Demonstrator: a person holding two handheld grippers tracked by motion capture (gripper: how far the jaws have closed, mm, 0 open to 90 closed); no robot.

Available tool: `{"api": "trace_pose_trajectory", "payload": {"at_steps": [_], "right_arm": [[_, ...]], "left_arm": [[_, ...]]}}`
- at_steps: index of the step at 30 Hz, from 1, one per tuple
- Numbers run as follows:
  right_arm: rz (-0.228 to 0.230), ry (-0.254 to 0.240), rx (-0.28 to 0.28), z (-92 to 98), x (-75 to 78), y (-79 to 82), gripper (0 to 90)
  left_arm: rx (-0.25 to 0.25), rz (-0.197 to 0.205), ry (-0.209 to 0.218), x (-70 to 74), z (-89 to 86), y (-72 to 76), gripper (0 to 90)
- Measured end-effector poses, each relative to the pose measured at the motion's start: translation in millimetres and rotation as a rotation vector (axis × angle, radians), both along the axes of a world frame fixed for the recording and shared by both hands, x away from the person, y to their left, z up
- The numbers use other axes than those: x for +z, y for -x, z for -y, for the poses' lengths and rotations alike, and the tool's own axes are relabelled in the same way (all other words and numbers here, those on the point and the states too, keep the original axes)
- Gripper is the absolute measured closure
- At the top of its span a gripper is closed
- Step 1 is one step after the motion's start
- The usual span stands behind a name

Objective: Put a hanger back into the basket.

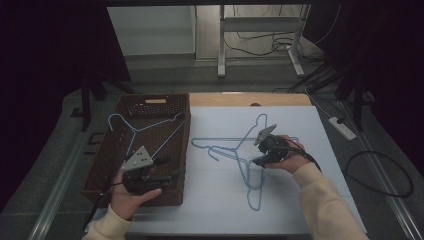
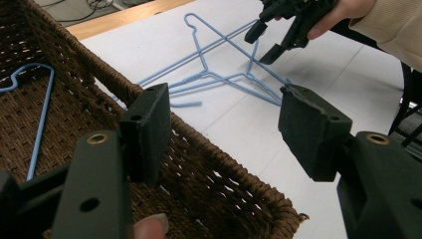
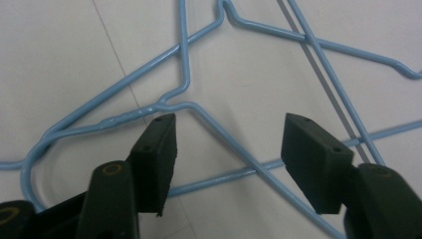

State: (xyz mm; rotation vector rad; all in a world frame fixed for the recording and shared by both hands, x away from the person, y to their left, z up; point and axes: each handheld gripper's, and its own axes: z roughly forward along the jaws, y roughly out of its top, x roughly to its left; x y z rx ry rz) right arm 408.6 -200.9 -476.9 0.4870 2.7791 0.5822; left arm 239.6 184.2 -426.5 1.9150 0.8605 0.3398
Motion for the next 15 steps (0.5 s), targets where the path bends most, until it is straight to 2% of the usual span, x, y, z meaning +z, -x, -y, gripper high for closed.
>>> {"api": "trace_pose_trajectory", "payload": {"at_steps": [1, 3, 5, 6, 7, 8, 9, 10, 12, 15], "right_arm": [[0.009, 0.013, -0.007, -1.3, -0.2, -2.7, 49.6], [0.01, 0.016, -0.011, -1.5, 0.0, -4.4, 53.0], [0.014, 0.01, -0.039, -1.0, -0.5, -9.9, 63.7], [0.021, 0.046, -0.074, 0.1, -2.0, -15.6, 73.2], [0.02, 0.059, -0.089, 1.2, -3.1, -18.6, 77.7], [0.02, 0.059, -0.089, 1.2, -3.1, -18.6, 77.7], [0.007, 0.063, -0.114, 3.3, -5.3, -23.9, 82.4], [0.007, 0.063, -0.114, 3.3, -5.3, -23.9, 82.4], [-0.008, 0.071, -0.134, 4.3, -8.2, -28.0, 88.2], [0.011, 0.111, -0.166, 5.4, -10.8, -30.8, 90.0]], "left_arm": [[-0.001, 0.0, -0.001, -0.1, 0.1, -0.1, 37.7], [0.0, -0.001, -0.002, -0.3, 0.2, -0.1, 37.7], [0.0, 0.0, -0.001, -0.1, 0.1, 0.0, 37.7], [-0.001, -0.001, 0.0, 0.0, 0.1, 0.1, 37.7], [-0.001, 0.0, 0.0, 0.1, -0.1, 0.2, 37.7], [0.0, 0.0, 0.0, 0.2, -0.2, 0.2, 37.7], [0.0, 0.0, -0.001, 0.2, -0.4, 0.2, 37.7], [0.0, 0.0, -0.002, 0.1, -0.4, 0.2, 37.7], [0.0, 0.0, -0.003, -0.1, -0.4, 0.0, 37.7], [0.0, 0.001, -0.004, -0.4, -0.3, 0.0, 37.7]]}}
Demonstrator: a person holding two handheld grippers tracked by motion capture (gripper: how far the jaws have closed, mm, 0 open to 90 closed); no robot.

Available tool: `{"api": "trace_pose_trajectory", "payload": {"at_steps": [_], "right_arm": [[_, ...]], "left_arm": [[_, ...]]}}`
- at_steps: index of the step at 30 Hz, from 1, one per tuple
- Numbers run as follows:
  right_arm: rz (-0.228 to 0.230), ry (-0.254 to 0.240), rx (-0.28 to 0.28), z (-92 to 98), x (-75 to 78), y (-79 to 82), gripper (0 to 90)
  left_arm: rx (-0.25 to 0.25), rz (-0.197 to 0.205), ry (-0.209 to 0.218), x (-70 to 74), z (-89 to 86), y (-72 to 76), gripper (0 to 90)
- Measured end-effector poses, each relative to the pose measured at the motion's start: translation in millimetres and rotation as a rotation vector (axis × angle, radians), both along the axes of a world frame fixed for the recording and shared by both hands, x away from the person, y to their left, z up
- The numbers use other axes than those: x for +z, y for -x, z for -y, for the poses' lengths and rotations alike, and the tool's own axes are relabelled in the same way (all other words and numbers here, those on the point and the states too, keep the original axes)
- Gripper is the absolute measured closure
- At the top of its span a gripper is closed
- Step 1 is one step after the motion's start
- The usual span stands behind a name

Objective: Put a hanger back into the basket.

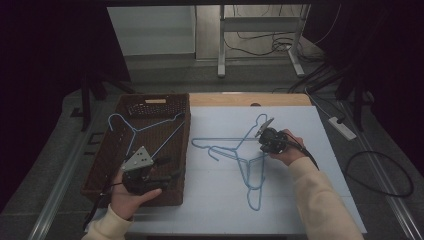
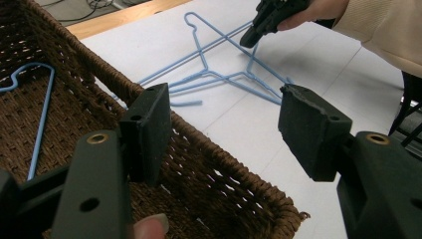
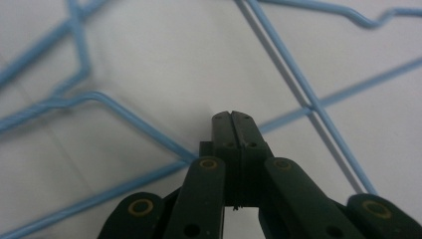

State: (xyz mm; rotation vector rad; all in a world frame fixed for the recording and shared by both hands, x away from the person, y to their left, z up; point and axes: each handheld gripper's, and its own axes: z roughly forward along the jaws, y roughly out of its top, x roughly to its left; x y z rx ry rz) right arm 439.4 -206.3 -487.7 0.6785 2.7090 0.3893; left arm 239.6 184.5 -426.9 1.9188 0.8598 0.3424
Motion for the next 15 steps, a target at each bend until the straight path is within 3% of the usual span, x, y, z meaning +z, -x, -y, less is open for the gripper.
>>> {"api": "trace_pose_trajectory", "payload": {"at_steps": [2, 6, 15], "right_arm": [[0.012, 0.011, -0.047, 5.8, -0.8, -4.1, 90.0], [0.0, 0.034, -0.084, 15.0, -4.5, -9.3, 90.0], [-0.045, 0.063, -0.087, 21.1, -5.9, -6.7, 90.0]], "left_arm": [[-0.001, 0.0, 0.001, 0.0, 0.2, 0.1, 37.8], [-0.002, 0.0, -0.001, -0.1, 0.2, -0.1, 37.8], [-0.003, 0.001, -0.002, 0.0, 0.1, 0.1, 37.8]]}}
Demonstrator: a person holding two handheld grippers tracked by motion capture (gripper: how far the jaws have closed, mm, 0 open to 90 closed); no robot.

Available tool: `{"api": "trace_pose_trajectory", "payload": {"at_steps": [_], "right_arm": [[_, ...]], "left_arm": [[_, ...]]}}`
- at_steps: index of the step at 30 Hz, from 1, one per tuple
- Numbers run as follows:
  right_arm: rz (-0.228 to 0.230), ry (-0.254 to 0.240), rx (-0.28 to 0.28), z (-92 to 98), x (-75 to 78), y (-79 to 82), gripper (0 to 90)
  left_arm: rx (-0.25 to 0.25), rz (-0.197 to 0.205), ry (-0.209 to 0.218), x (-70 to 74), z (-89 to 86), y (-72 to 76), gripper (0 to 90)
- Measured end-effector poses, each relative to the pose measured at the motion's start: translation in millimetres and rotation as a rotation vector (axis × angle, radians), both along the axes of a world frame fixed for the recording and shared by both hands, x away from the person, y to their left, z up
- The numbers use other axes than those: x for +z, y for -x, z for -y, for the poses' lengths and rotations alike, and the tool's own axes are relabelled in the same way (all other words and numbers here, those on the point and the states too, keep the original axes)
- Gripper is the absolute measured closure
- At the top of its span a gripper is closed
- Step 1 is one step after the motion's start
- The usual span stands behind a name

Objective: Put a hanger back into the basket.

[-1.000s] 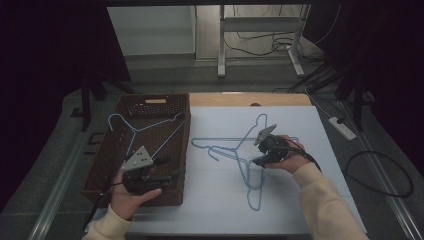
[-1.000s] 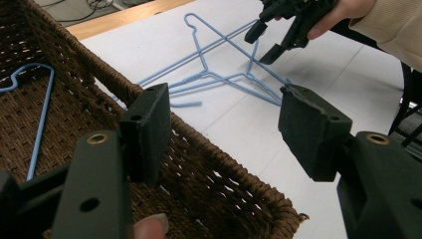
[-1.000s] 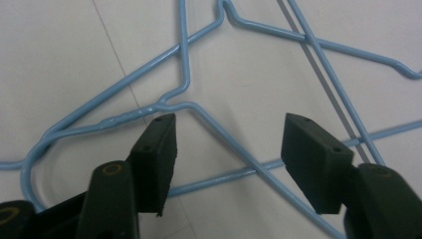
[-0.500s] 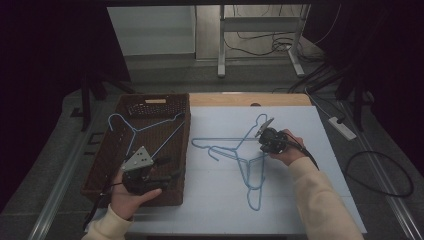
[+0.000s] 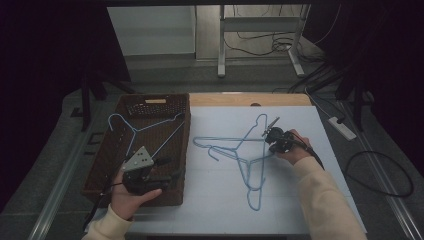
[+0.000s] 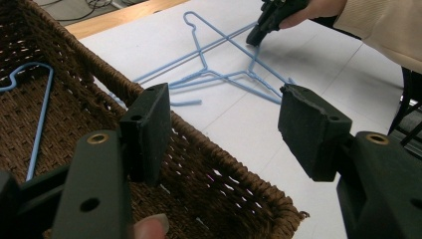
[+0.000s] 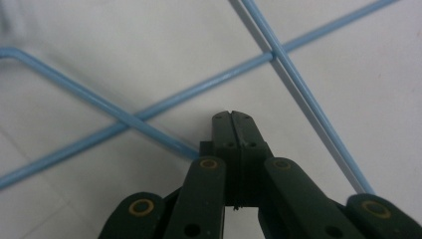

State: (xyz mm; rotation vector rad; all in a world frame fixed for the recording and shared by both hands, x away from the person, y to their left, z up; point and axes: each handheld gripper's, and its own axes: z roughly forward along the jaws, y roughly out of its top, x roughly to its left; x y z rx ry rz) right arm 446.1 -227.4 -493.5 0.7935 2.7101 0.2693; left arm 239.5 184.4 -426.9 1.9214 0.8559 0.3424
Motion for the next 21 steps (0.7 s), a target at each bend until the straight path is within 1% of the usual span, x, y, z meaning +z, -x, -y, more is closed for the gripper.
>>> {"api": "trace_pose_trajectory", "payload": {"at_steps": [1, 2, 5, 6, 7, 11, 13, 16, 19, 21], "right_arm": [[-0.003, 0.006, 0.0, 0.9, 0.2, 1.4, 90.0], [-0.016, 0.009, 0.001, 2.0, 0.8, 3.3, 90.0], [-0.033, 0.003, 0.001, 5.4, 1.2, 9.0, 90.0], [-0.044, 0.004, -0.001, 6.3, 1.8, 10.6, 90.0], [-0.066, 0.005, -0.006, 7.5, 2.6, 12.6, 90.0], [-0.109, 0.002, -0.012, 12.0, 4.2, 21.5, 90.0], [-0.125, -0.006, -0.016, 15.3, 4.5, 27.4, 90.0], [-0.147, -0.035, -0.027, 21.6, 4.8, 38.4, 90.0], [-0.152, -0.059, -0.035, 25.7, 4.4, 51.2, 90.0], [-0.157, -0.066, -0.034, 27.0, 4.5, 60.4, 90.0]], "left_arm": [[0.0, 0.0, 0.0, 0.1, -0.2, 0.0, 37.8], [0.0, 0.0, 0.0, 0.1, -0.3, 0.0, 37.8], [0.0, 0.0, 0.0, -0.1, 0.1, -0.2, 37.8], [-0.001, -0.001, -0.001, -0.1, 0.3, -0.1, 37.8], [-0.001, -0.001, -0.001, -0.1, 0.4, 0.0, 37.9], [0.0, -0.002, 0.004, 0.4, -0.1, -0.2, 37.9], [-0.001, -0.003, 0.005, 0.2, 0.1, -0.3, 37.9], [-0.001, -0.004, 0.006, 0.0, 0.6, -0.1, 37.9], [0.0, -0.004, 0.009, 0.3, 0.2, -0.2, 37.9], [0.001, -0.005, 0.009, 0.4, 0.0, -0.3, 37.9]]}}
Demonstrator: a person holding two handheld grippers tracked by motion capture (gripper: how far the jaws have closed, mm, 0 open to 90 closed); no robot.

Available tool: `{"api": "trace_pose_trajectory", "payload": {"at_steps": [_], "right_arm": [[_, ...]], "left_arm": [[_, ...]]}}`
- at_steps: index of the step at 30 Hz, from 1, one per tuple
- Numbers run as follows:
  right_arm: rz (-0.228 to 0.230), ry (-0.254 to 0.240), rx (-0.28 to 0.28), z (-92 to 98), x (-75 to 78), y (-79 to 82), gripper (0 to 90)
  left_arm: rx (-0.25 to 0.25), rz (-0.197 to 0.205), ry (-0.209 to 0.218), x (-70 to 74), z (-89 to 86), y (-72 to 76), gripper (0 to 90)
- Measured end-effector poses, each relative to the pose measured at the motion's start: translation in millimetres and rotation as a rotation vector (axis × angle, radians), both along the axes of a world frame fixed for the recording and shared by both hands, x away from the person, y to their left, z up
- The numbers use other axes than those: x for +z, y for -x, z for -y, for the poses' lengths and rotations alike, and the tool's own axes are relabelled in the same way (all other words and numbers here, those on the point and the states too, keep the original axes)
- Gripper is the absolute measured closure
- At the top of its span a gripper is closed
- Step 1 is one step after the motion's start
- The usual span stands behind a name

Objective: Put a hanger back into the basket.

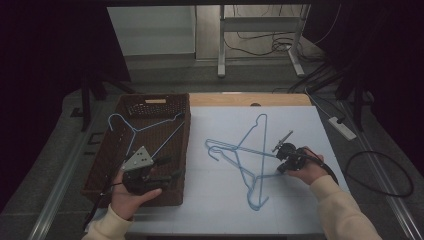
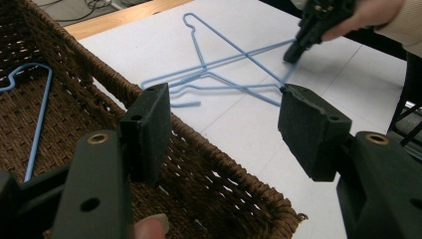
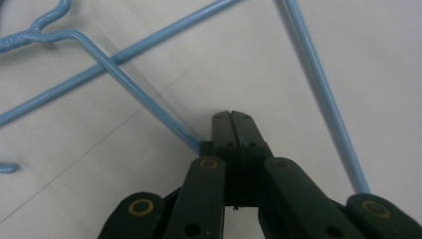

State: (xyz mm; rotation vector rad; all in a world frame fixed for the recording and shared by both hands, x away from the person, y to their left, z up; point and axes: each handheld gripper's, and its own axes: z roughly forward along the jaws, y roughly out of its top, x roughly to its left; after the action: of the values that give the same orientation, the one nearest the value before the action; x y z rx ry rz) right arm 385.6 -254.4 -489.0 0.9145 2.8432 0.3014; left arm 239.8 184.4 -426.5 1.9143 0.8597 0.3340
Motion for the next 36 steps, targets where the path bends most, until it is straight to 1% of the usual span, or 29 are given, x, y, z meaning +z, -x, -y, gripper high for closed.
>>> {"api": "trace_pose_trajectory", "payload": {"at_steps": [3, 4, 6, 7, 8, 10, 12, 13, 14, 15, 17, 20, 22, 23, 24, 25, 26, 27, 29, 31, 33, 35, 36], "right_arm": [[-0.001, -0.011, -0.001, 0.6, -0.1, 11.2, 90.0], [0.0, -0.013, 0.007, 0.3, 0.5, 14.7, 90.0], [0.026, -0.014, 0.012, -1.5, 2.5, 18.1, 90.0], [0.045, -0.023, 0.022, -3.5, 4.4, 19.2, 90.0], [0.053, -0.037, 0.032, -7.1, 7.2, 20.6, 90.0], [0.079, -0.07, 0.078, -20.8, 13.7, 23.7, 90.0], [0.084, -0.1, 0.122, -34.6, 18.0, 26.0, 90.0], [0.087, -0.105, 0.142, -43.0, 19.7, 26.9, 90.0], [0.09, -0.106, 0.167, -53.3, 20.7, 27.6, 90.0], [0.086, -0.107, 0.178, -59.2, 20.6, 27.7, 90.0], [0.072, -0.103, 0.213, -75.2, 17.3, 27.3, 90.0], [0.053, -0.092, 0.253, -91.2, 11.2, 28.4, 90.0], [0.051, -0.062, 0.269, -99.8, 5.9, 29.2, 90.0], [0.042, -0.05, 0.275, -103.4, 2.8, 29.3, 90.0], [0.038, -0.042, 0.277, -105.4, 0.5, 29.4, 90.0], [0.045, -0.032, 0.279, -106.5, -1.0, 29.3, 90.0], [0.054, -0.008, 0.273, -107.4, -2.4, 28.8, 90.0], [0.053, -0.013, 0.269, -107.4, -3.1, 28.1, 90.0], [0.063, -0.004, 0.26, -107.6, -3.4, 26.4, 90.0], [0.097, 0.029, 0.241, -107.4, -5.1, 23.8, 90.0], [0.102, 0.03, 0.213, -104.9, -7.8, 17.1, 90.0], [0.11, 0.013, 0.19, -102.5, -8.0, 10.6, 90.0], [0.11, 0.013, 0.19, -102.5, -8.0, 10.6, 90.0]], "left_arm": [[-0.001, -0.001, 0.003, 0.1, 0.2, -0.2, 38.0], [-0.002, -0.001, 0.004, 0.0, 0.2, -0.4, 38.0], [-0.003, -0.001, 0.005, -0.1, 0.4, -0.8, 38.0], [-0.003, -0.002, 0.006, -0.2, 0.5, -1.0, 38.0], [-0.003, -0.003, 0.008, -0.2, 0.6, -1.3, 38.0], [-0.002, -0.002, 0.009, 0.0, 0.3, -1.6, 38.0], [-0.001, -0.001, 0.009, 0.1, -0.1, -1.7, 38.0], [-0.001, 0.0, 0.008, 0.2, -0.4, -1.6, 38.0], [-0.001, 0.0, 0.008, 0.3, -0.5, -1.5, 38.1], [-0.002, 0.001, 0.008, 0.3, -0.6, -1.2, 38.0], [-0.004, 0.002, 0.008, 0.6, -0.8, -0.7, 38.1], [-0.004, 0.003, 0.008, 0.7, -1.1, -0.2, 38.1], [-0.004, 0.005, 0.007, 1.1, -1.6, -0.1, 38.1], [-0.004, 0.005, 0.008, 1.2, -1.8, 0.1, 38.0], [-0.003, 0.005, 0.008, 1.3, -1.9, 0.2, 38.0], [-0.003, 0.005, 0.008, 1.5, -2.1, 0.2, 38.0], [-0.003, 0.006, 0.009, 1.6, -2.1, 0.2, 38.0], [-0.003, 0.005, 0.009, 1.6, -2.1, 0.1, 38.0], [-0.004, 0.005, 0.009, 1.3, -1.7, 0.0, 38.0], [-0.005, 0.004, 0.009, 0.8, -1.0, -0.1, 38.0], [-0.004, 0.003, 0.008, 0.6, -0.7, -0.2, 38.0], [-0.005, 0.002, 0.007, 0.6, -0.8, -0.4, 38.1], [-0.005, 0.002, 0.007, 0.6, -0.8, -0.4, 38.1]]}}
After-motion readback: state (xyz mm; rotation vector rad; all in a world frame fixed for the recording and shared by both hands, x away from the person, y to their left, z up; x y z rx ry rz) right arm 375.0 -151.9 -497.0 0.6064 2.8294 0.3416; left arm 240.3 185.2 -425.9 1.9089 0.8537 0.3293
